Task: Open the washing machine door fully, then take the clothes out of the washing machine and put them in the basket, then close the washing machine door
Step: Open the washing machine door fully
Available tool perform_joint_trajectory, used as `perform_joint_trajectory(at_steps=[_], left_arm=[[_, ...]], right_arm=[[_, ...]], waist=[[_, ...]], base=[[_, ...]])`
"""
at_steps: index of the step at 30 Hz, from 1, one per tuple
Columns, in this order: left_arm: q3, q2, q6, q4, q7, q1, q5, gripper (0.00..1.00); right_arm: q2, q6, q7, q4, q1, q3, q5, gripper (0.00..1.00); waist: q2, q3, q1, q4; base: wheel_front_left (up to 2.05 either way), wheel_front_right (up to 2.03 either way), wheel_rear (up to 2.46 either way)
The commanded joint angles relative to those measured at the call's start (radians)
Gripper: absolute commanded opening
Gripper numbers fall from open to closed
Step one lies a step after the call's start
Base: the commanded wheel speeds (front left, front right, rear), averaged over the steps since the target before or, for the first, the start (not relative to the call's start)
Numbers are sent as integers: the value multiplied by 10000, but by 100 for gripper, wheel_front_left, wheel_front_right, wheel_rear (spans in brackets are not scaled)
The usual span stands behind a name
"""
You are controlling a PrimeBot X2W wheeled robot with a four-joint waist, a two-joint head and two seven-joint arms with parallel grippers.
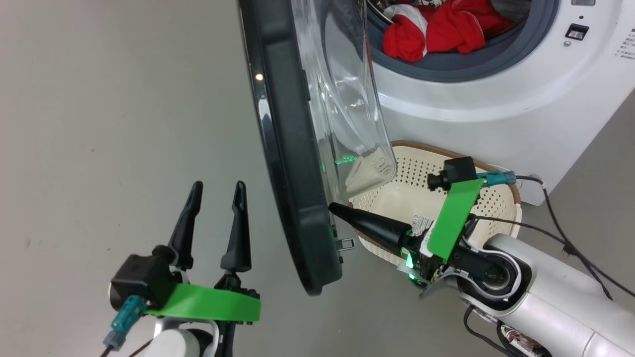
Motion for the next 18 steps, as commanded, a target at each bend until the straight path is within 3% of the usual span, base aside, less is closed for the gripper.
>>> perform_joint_trajectory(at_steps=[1,2,3,4,12,18], left_arm=[[311,179,55,-254,-80,30,-52,100],[313,179,63,-261,-80,39,-59,100],[314,179,73,-270,-80,45,-64,100],[310,179,89,-281,-80,51,-68,100],[381,179,87,-313,-80,114,-55,100],[398,179,44,-267,-80,220,-5,100]], right_arm=[[17,75,-240,-137,-112,87,-321,0],[-35,75,-445,-77,-147,176,-585,34],[-94,75,-657,-15,-189,288,-897,61],[-128,75,-872,27,-210,382,-1184,100],[-389,75,-2980,272,-331,890,-3721,100],[-355,75,-4435,1130,-407,1205,-5915,100]], waist=[[0,-14,0,-3],[0,-18,0,-7],[0,-22,0,-13],[0,-29,0,-20],[0,-131,0,-126],[0,-301,0,-214]], base=[[0,0,0],[0,0,0],[0,0,0],[0,0,0],[0,0,0],[0,0,0]])
